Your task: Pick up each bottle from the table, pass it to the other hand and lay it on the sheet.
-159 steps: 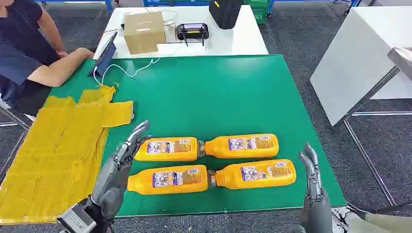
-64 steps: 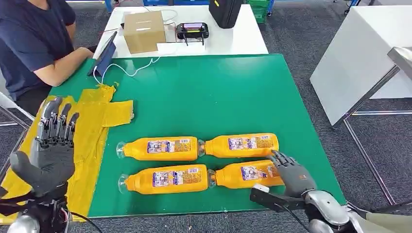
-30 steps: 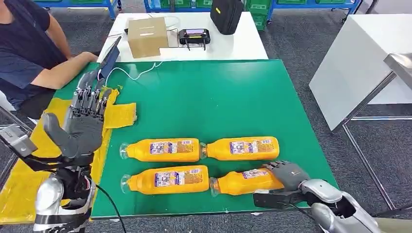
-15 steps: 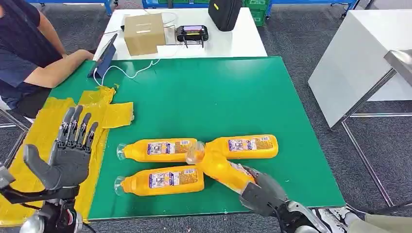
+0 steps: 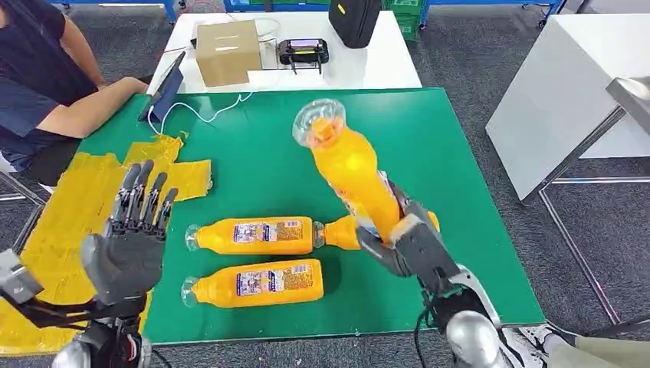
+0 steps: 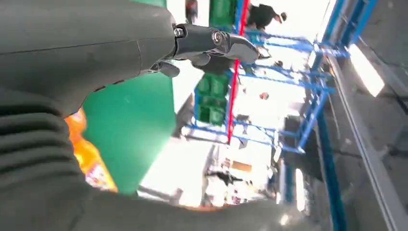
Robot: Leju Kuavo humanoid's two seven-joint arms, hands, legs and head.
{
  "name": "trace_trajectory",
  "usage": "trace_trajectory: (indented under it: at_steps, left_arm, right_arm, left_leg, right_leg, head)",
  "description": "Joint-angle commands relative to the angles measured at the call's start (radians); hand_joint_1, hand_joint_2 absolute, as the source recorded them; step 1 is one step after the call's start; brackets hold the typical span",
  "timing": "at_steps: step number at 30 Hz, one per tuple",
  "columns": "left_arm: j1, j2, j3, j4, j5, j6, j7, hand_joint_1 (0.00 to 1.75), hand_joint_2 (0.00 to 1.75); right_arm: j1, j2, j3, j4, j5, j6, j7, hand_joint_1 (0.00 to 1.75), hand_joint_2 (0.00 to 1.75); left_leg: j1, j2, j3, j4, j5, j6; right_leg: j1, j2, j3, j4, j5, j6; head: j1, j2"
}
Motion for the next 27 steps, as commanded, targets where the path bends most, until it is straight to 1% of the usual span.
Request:
trace_trajectory:
  at_steps: [1, 2, 3, 4, 5, 6, 7, 8, 9, 10, 11, 13, 14, 15, 17, 18, 19, 21, 23, 27]
  left_arm:
    - [-0.194, -0.039, -0.202, 0.222, 0.094, 0.076, 0.055, 0.0, 1.75]
    - [-0.19, -0.027, -0.224, 0.235, 0.09, 0.092, 0.029, 0.0, 1.75]
    - [-0.187, -0.019, -0.236, 0.24, 0.093, 0.1, 0.015, 0.0, 1.75]
    - [-0.188, -0.011, -0.249, 0.246, 0.109, 0.106, 0.008, 0.0, 1.75]
    - [-0.19, -0.009, -0.256, 0.249, 0.122, 0.113, 0.009, 0.0, 1.75]
    - [-0.192, -0.008, -0.259, 0.25, 0.127, 0.117, 0.008, 0.0, 1.75]
    - [-0.205, -0.004, -0.272, 0.24, 0.03, 0.176, 0.001, 0.0, 1.75]
    - [-0.204, -0.013, -0.26, 0.234, 0.087, 0.166, -0.008, 0.0, 1.75]
    - [-0.204, -0.008, -0.255, 0.226, 0.094, 0.166, -0.007, 0.0, 1.75]
    - [-0.202, -0.007, -0.25, 0.22, 0.12, 0.167, 0.006, 0.0, 1.75]
    - [-0.203, -0.005, -0.248, 0.218, 0.119, 0.174, 0.006, 0.0, 1.75]
    - [-0.211, -0.007, -0.243, 0.216, 0.107, 0.197, 0.004, 0.0, 1.75]
    - [-0.217, -0.007, -0.242, 0.214, 0.079, 0.22, -0.005, 0.0, 1.75]
    - [-0.22, -0.007, -0.242, 0.213, 0.079, 0.221, -0.005, 0.0, 1.75]
    - [-0.222, -0.008, -0.242, 0.213, 0.078, 0.222, -0.004, 0.0, 1.75]
    - [-0.222, -0.008, -0.242, 0.213, 0.078, 0.222, -0.004, 0.0, 1.75]
    - [-0.224, -0.008, -0.244, 0.212, 0.053, 0.239, -0.011, 0.0, 1.75]
    - [-0.241, -0.01, -0.247, 0.216, 0.014, 0.265, -0.008, 0.0, 1.75]
    - [-0.261, -0.016, -0.252, 0.239, -0.007, 0.289, 0.028, 0.0, 1.75]
    - [-0.283, -0.028, -0.271, 0.292, 0.007, 0.306, 0.069, 0.0, 1.75]
  right_arm:
    - [-0.312, 0.13, 0.116, 0.478, 0.045, -0.078, 0.008, 1.75, 1.75]
    - [-0.319, 0.135, 0.129, 0.501, 0.045, -0.095, -0.004, 1.75, 1.75]
    - [-0.319, 0.133, 0.138, 0.504, 0.043, -0.104, -0.007, 1.75, 1.75]
    - [-0.323, 0.13, 0.155, 0.511, 0.04, -0.105, -0.011, 1.75, 1.75]
    - [-0.33, 0.128, 0.18, 0.518, 0.075, -0.118, -0.021, 1.75, 1.75]
    - [-0.33, 0.134, 0.191, 0.522, 0.087, -0.13, -0.025, 1.75, 1.75]
    - [-0.319, 0.152, 0.162, 0.53, 0.007, -0.123, -0.026, 1.75, 1.75]
    - [-0.333, 0.125, 0.205, 0.531, 0.094, -0.159, -0.045, 1.75, 1.75]
    - [-0.332, 0.131, 0.213, 0.533, 0.1, -0.163, -0.045, 1.75, 1.75]
    - [-0.333, 0.124, 0.229, 0.528, 0.141, -0.182, -0.046, 1.75, 1.75]
    - [-0.33, 0.122, 0.242, 0.524, 0.155, -0.183, -0.05, 1.75, 1.75]
    - [-0.322, 0.112, 0.295, 0.51, 0.241, -0.204, -0.062, 1.75, 1.75]
    - [-0.315, 0.113, 0.321, 0.504, 0.283, -0.211, -0.064, 1.75, 1.75]
    - [-0.311, 0.118, 0.327, 0.503, 0.29, -0.216, -0.06, 1.75, 1.75]
    - [-0.307, 0.121, 0.332, 0.502, 0.294, -0.22, -0.057, 1.75, 1.75]
    - [-0.307, 0.121, 0.332, 0.502, 0.294, -0.22, -0.057, 1.75, 1.75]
    - [-0.314, 0.112, 0.348, 0.503, 0.32, -0.216, -0.06, 1.75, 1.75]
    - [-0.322, 0.112, 0.405, 0.524, 0.389, -0.217, -0.058, 1.75, 1.75]
    - [-0.336, 0.121, 0.477, 0.571, 0.451, -0.225, -0.057, 1.75, 1.75]
    - [-0.376, 0.157, 0.576, 0.654, 0.461, -0.24, -0.051, 1.75, 1.75]
  left_leg:
    - [0.0, 0.0, 0.0, -0.001, 0.003, -0.001]
    - [0.001, 0.001, 0.0, -0.001, 0.003, 0.0]
    - [0.001, 0.001, 0.001, -0.001, 0.003, -0.001]
    - [0.0, 0.0, 0.001, -0.001, 0.003, -0.001]
    - [0.001, 0.0, 0.0, -0.001, 0.003, -0.001]
    - [0.0, 0.0, -0.001, -0.001, 0.003, -0.001]
    - [0.001, 0.0, 0.0, -0.001, 0.003, -0.001]
    - [0.001, -0.001, 0.0, -0.001, 0.003, -0.001]
    - [0.001, -0.002, -0.002, 0.0, 0.003, -0.001]
    - [0.0, -0.001, -0.003, 0.0, 0.003, -0.001]
    - [0.001, -0.001, -0.003, 0.0, 0.002, -0.001]
    - [0.0, -0.001, -0.004, 0.0, 0.002, -0.001]
    - [0.0, -0.001, -0.006, 0.0, 0.003, -0.001]
    - [0.0, -0.001, -0.005, 0.0, 0.003, -0.001]
    - [0.001, -0.001, -0.007, 0.0, 0.003, -0.001]
    - [0.001, -0.002, -0.006, 0.0, 0.003, -0.001]
    - [0.0, -0.002, -0.007, 0.0, 0.003, -0.001]
    - [0.001, -0.002, -0.007, 0.0, 0.003, -0.001]
    - [0.001, -0.002, -0.006, 0.0, 0.003, -0.001]
    - [0.001, -0.001, -0.006, 0.0, 0.003, -0.001]
  right_leg:
    - [0.0, 0.006, -0.001, 0.0, 0.003, -0.002]
    - [0.001, 0.004, 0.0, -0.001, 0.004, -0.002]
    - [0.0, 0.007, 0.0, -0.001, 0.004, -0.003]
    - [0.0, 0.005, 0.0, -0.001, 0.004, -0.002]
    - [0.001, 0.006, 0.0, -0.001, 0.004, -0.003]
    - [0.0, 0.003, 0.0, 0.0, 0.003, -0.002]
    - [0.0, 0.005, 0.0, -0.001, 0.003, -0.003]
    - [0.0, 0.005, 0.0, 0.0, 0.003, -0.003]
    - [0.0, 0.003, -0.001, 0.0, 0.002, -0.002]
    - [0.0, 0.003, -0.002, 0.0, 0.003, -0.002]
    - [0.0, 0.005, -0.002, 0.0, 0.002, -0.003]
    - [0.0, 0.005, -0.003, 0.0, 0.002, -0.003]
    - [0.0, 0.002, -0.005, 0.0, 0.003, -0.002]
    - [0.0, 0.005, -0.004, 0.0, 0.002, -0.003]
    - [0.001, 0.003, -0.006, 0.0, 0.003, -0.002]
    - [0.0, 0.004, -0.005, 0.001, 0.002, -0.003]
    - [0.0, 0.002, -0.006, 0.0, 0.003, -0.002]
    - [0.001, 0.002, -0.006, 0.0, 0.002, -0.003]
    - [0.0, 0.004, -0.006, 0.001, 0.002, -0.003]
    - [0.001, 0.004, -0.006, 0.0, 0.003, -0.003]
  head:
    - [0.0, 0.0]
    - [0.0, 0.0]
    - [-0.001, 0.0]
    - [0.0, 0.0]
    - [0.0, 0.0]
    - [0.0, 0.0]
    - [0.0, 0.0]
    - [0.0, 0.0]
    - [0.0, 0.0]
    - [0.0, 0.0]
    - [0.0, 0.0]
    - [0.0, 0.0]
    - [0.0, 0.0]
    - [0.0, 0.0]
    - [0.0, 0.0]
    - [0.0, 0.0]
    - [0.0, 0.0]
    - [-0.001, 0.0]
    - [0.0, 0.0]
    - [0.0, 0.0]
